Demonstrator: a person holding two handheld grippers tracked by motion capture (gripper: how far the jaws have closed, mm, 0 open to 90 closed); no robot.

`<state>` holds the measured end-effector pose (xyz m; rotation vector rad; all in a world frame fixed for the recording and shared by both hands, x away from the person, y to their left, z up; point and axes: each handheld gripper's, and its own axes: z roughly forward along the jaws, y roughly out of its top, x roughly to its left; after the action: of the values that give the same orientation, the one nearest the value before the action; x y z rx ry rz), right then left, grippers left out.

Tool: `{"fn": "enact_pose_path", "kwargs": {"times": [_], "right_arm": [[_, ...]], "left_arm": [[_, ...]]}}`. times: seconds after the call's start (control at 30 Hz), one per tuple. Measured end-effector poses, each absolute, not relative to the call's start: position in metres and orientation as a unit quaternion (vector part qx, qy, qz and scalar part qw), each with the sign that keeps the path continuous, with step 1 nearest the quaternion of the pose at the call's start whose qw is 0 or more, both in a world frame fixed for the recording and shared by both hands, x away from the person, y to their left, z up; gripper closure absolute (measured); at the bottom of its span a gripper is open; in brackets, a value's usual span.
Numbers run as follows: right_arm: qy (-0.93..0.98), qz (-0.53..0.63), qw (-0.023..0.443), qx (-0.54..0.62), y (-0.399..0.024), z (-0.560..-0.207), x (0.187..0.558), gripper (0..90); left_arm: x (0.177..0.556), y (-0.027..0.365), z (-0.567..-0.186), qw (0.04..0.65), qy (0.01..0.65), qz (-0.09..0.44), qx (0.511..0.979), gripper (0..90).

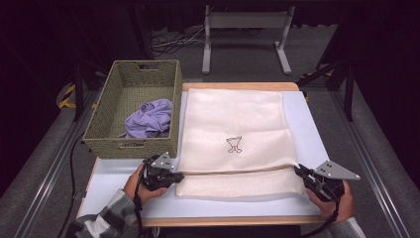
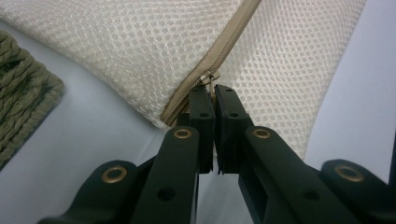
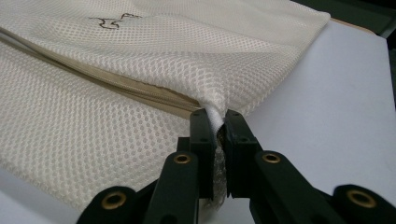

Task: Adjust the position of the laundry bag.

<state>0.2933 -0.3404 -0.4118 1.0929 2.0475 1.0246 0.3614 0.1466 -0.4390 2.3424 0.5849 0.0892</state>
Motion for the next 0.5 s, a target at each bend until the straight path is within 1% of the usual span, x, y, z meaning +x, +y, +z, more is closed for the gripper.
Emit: {"fn": "enact_pose_path", "kwargs": {"times": [0.5], "right_arm": [[0.771,0.386,0.293,0.413,-0.341,-0.413,0.296,84.2]], "left_arm": [[0.360,0.158,-0.439,0.358,0.231,0.037,0.904,87.5]]}}
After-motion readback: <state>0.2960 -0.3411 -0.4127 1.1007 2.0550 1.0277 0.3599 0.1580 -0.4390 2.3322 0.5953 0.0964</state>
